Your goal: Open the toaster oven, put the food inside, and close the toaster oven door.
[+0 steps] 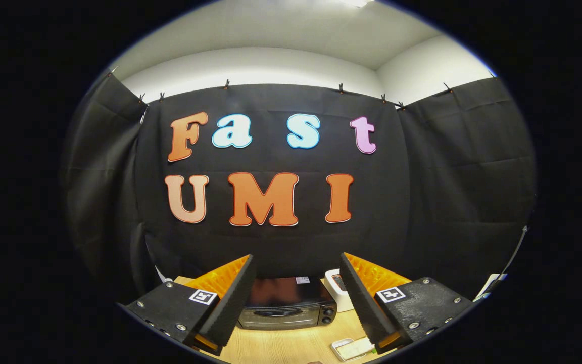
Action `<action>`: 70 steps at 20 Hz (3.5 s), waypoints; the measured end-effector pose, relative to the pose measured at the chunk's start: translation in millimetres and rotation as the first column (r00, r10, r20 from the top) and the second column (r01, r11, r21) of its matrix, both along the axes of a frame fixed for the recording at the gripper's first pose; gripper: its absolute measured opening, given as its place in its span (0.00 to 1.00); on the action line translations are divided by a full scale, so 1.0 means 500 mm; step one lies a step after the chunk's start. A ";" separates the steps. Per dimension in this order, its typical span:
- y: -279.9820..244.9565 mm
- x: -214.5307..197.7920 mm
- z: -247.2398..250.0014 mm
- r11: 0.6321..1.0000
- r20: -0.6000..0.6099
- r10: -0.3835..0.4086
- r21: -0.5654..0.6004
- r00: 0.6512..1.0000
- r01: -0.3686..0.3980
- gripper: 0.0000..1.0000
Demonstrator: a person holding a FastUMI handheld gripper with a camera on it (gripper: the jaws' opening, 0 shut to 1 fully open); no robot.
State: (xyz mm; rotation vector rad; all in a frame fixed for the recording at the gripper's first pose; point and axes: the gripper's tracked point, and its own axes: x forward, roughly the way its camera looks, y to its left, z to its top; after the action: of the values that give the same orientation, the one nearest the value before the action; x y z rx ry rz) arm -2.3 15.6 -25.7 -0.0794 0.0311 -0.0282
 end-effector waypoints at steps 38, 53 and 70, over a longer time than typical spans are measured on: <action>0.058 0.314 -0.635 0.990 -0.505 0.120 -0.002 0.855 -0.140 1.00; 0.017 0.115 -0.687 0.994 -0.569 0.093 0.004 0.817 -0.111 1.00; -0.016 -0.038 -0.838 0.983 -0.682 0.108 0.180 0.724 0.023 1.00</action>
State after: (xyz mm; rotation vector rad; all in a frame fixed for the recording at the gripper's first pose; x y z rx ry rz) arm -21.3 7.5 -445.0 0.0939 0.7913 0.0534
